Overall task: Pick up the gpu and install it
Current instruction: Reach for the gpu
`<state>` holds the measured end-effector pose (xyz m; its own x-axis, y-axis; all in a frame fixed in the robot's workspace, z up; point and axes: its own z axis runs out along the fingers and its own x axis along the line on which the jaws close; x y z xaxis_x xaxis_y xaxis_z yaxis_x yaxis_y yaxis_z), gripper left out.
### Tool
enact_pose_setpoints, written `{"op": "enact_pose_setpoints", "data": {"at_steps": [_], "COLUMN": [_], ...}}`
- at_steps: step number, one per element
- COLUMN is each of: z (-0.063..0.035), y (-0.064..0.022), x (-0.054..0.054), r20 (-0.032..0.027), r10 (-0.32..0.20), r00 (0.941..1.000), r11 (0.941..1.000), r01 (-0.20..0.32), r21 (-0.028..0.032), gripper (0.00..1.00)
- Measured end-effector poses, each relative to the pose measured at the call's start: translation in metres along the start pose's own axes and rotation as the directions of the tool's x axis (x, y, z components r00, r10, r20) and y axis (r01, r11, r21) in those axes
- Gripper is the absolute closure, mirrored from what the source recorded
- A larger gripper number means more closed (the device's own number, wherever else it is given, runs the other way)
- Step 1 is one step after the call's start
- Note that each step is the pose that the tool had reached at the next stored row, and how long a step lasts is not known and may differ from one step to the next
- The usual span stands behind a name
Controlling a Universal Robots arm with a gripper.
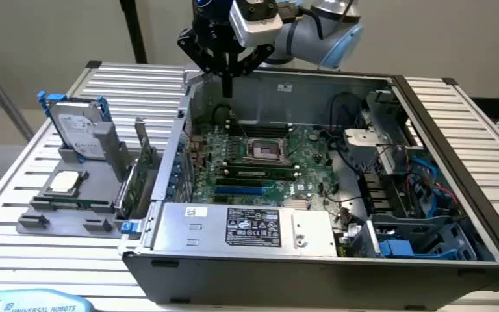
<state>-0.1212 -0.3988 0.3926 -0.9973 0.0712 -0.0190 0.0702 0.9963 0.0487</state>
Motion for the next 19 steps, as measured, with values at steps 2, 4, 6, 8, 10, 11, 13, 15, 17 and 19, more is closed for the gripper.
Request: {"op": "enact_pose_setpoints", "data": {"at_steps": [2, 4, 6, 8, 10, 11, 13, 15, 17, 19], "z": [0.0000, 0.0000, 0.0000, 0.0000, 0.0000, 0.0000, -0.0001, -0.0003, -0.0004, -0.0006], "y": [0.0000, 0.0000, 0.0000, 0.0000, 0.0000, 0.0000, -0.0002, -0.0010, -0.0031, -0.0052], "x": [0.000, 0.000, 0.000, 0.000, 0.000, 0.000, 0.002, 0.008, 0.017, 0.026], "r20": [0.0000, 0.0000, 0.0000, 0.0000, 0.0000, 0.0000, -0.0001, 0.0000, 0.0000, 0.0001], "r10": [0.000, 0.000, 0.000, 0.000, 0.000, 0.000, 0.000, 0.000, 0.000, 0.000], "r00": [1.0000, 1.0000, 1.0000, 1.0000, 1.0000, 1.0000, 1.0000, 1.0000, 1.0000, 1.0000], "r11": [1.0000, 1.0000, 1.0000, 1.0000, 1.0000, 1.0000, 1.0000, 1.0000, 1.0000, 1.0000], "r01": [0.000, 0.000, 0.000, 0.000, 0.000, 0.000, 0.000, 0.000, 0.000, 0.000], "r21": [-0.0001, 0.0000, 0.0000, 0.0000, 0.0000, 0.0000, 0.0001, 0.0001, 0.0000, 0.0000], "gripper": [0.89, 0.89, 0.89, 0.89, 0.89, 0.89, 0.89, 0.89, 0.89, 0.89]}}
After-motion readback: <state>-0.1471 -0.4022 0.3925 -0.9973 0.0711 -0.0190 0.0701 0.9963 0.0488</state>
